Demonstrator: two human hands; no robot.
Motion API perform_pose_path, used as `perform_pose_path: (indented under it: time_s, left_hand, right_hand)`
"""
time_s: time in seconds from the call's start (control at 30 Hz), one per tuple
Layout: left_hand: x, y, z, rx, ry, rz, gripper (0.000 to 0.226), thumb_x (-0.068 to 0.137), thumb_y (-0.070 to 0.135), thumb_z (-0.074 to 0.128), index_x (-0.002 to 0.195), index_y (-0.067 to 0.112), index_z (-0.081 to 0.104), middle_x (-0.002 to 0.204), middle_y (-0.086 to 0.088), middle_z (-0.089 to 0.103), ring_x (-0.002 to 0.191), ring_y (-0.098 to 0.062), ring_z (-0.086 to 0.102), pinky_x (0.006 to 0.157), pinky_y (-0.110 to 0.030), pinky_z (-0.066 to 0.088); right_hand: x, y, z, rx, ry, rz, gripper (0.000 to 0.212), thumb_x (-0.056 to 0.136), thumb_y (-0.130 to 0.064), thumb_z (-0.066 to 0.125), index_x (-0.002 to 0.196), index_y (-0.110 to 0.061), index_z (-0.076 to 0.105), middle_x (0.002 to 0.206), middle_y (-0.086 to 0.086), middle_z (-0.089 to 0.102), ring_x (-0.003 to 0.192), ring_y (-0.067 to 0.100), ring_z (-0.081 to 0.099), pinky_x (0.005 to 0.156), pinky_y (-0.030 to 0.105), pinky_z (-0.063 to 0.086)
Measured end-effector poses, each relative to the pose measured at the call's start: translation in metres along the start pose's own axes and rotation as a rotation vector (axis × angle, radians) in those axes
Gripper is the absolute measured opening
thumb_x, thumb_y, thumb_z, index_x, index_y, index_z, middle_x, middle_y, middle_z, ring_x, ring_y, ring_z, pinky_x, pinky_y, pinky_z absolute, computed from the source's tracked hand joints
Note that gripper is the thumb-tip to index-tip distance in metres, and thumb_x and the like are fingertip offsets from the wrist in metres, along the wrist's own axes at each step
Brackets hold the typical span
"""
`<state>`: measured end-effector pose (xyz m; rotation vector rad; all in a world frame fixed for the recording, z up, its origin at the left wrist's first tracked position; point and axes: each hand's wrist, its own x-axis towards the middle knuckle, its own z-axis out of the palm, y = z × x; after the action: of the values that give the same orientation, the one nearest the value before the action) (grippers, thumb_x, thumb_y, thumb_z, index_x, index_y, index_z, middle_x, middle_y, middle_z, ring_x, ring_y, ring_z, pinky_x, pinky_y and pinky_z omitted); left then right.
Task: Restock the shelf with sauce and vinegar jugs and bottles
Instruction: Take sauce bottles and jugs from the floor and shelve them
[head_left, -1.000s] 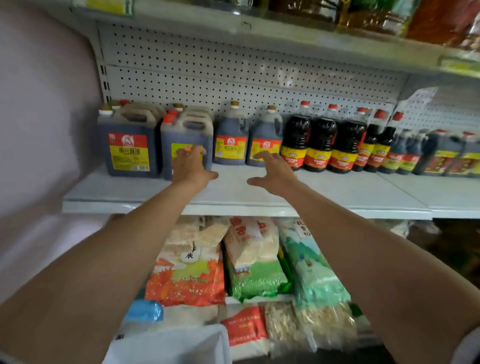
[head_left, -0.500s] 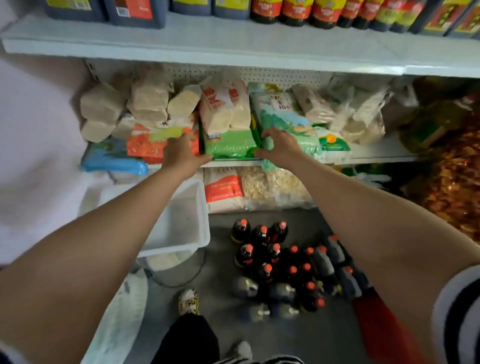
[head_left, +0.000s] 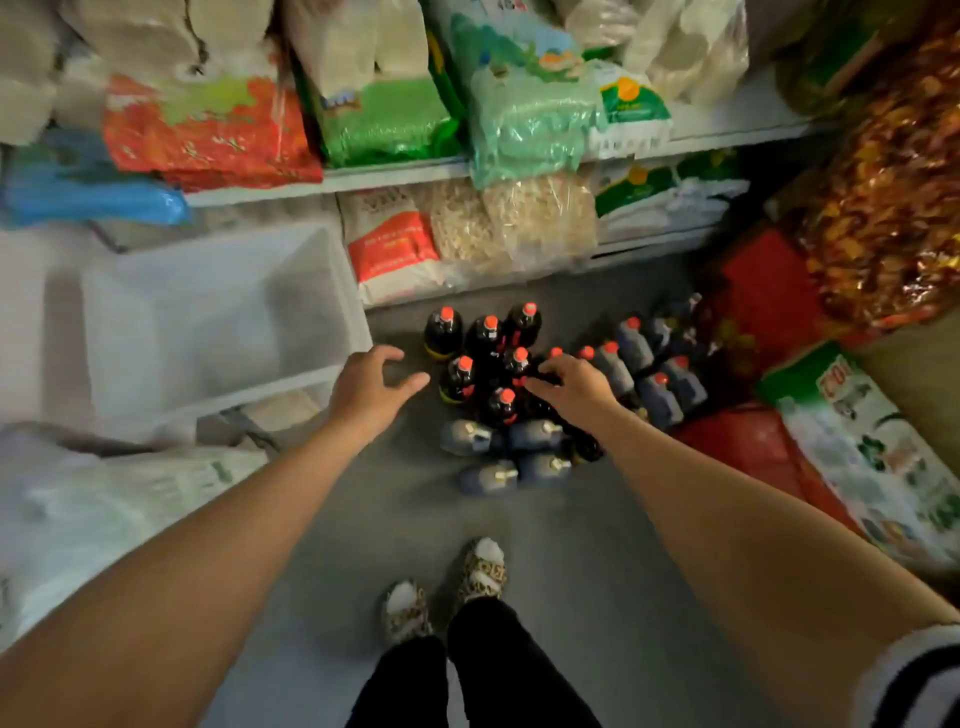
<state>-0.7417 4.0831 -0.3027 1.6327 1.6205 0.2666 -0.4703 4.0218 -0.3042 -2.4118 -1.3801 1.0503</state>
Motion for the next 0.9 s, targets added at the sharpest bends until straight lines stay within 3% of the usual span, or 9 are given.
perform_pose_path:
  time_s: [0.1, 0.17, 0.23, 0.37, 0.53, 0.63, 0.77, 0.9]
  left_hand:
    - [-0.029, -0.042, 0.042, -0.016, -0.070, -0.110, 0.052, 0.084, 0.043, 0.075, 0.124, 0.011, 0.063, 0.124, -0.013, 0.064, 0.116, -0.030, 0.058, 0.093, -0.033, 0.042]
    - [-0.048, -0.061, 0.064, -0.027, -0.135, -0.183, 0.056, 0.086, 0.044, 0.073, 0.129, 0.010, 0.060, 0.130, -0.014, 0.062, 0.120, -0.031, 0.057, 0.098, -0.036, 0.044]
    - [-0.061, -0.076, 0.081, -0.018, -0.159, -0.245, 0.060, 0.086, 0.048, 0.071, 0.134, 0.014, 0.058, 0.135, -0.013, 0.060, 0.124, -0.030, 0.056, 0.101, -0.038, 0.043]
    - [-0.076, -0.095, 0.123, -0.011, -0.107, -0.324, 0.062, 0.086, 0.050, 0.070, 0.137, 0.017, 0.055, 0.138, -0.013, 0.058, 0.125, -0.031, 0.055, 0.101, -0.038, 0.041]
    - [-0.089, -0.121, 0.206, -0.126, -0.072, -0.430, 0.066, 0.087, 0.048, 0.070, 0.141, 0.017, 0.050, 0.140, -0.013, 0.057, 0.121, -0.030, 0.059, 0.100, -0.036, 0.043]
    - [-0.084, -0.144, 0.264, -0.206, -0.088, -0.464, 0.066, 0.087, 0.046, 0.071, 0.143, 0.021, 0.048, 0.144, -0.011, 0.054, 0.123, -0.025, 0.059, 0.101, -0.033, 0.042]
    - [-0.060, -0.187, 0.338, -0.316, -0.114, -0.471, 0.064, 0.088, 0.040, 0.072, 0.144, 0.024, 0.047, 0.146, -0.012, 0.051, 0.125, -0.023, 0.058, 0.107, -0.035, 0.043]
    - [-0.019, -0.239, 0.412, -0.416, -0.175, -0.469, 0.068, 0.090, 0.033, 0.071, 0.149, 0.025, 0.041, 0.154, -0.014, 0.041, 0.135, -0.024, 0.049, 0.106, -0.030, 0.039]
  right_hand:
    - [-0.020, 0.049, 0.039, 0.039, -0.068, 0.098, 0.038, 0.090, -0.041, 0.072, 0.114, -0.011, 0.070, 0.107, 0.008, 0.070, 0.109, 0.027, 0.063, 0.081, 0.026, 0.034]
    - [-0.028, 0.076, 0.057, 0.048, -0.148, 0.147, 0.037, 0.091, -0.041, 0.071, 0.112, -0.010, 0.070, 0.100, 0.006, 0.067, 0.105, 0.027, 0.064, 0.077, 0.026, 0.037]
    - [-0.029, 0.099, 0.068, 0.060, -0.190, 0.183, 0.039, 0.092, -0.042, 0.069, 0.114, -0.010, 0.069, 0.106, 0.006, 0.068, 0.100, 0.024, 0.063, 0.076, 0.028, 0.042]
    - [-0.015, 0.140, 0.089, 0.040, -0.261, 0.164, 0.041, 0.094, -0.043, 0.064, 0.123, -0.014, 0.067, 0.124, 0.007, 0.066, 0.115, 0.026, 0.061, 0.092, 0.033, 0.046]
    - [0.011, 0.200, 0.130, 0.016, -0.339, 0.133, 0.041, 0.098, -0.047, 0.057, 0.118, -0.013, 0.068, 0.120, 0.010, 0.067, 0.115, 0.029, 0.062, 0.094, 0.036, 0.048]
    - [0.030, 0.240, 0.167, 0.074, -0.329, 0.136, 0.041, 0.097, -0.047, 0.057, 0.119, -0.015, 0.068, 0.117, 0.008, 0.069, 0.111, 0.027, 0.064, 0.087, 0.032, 0.047]
    - [0.057, 0.286, 0.232, 0.121, -0.319, 0.186, 0.045, 0.097, -0.051, 0.058, 0.129, -0.020, 0.059, 0.128, 0.005, 0.063, 0.107, 0.022, 0.058, 0.074, 0.026, 0.042]
    - [0.095, 0.325, 0.304, 0.218, -0.281, 0.145, 0.059, 0.095, -0.056, 0.058, 0.144, -0.025, 0.046, 0.143, 0.002, 0.055, 0.128, 0.024, 0.053, 0.094, 0.032, 0.044]
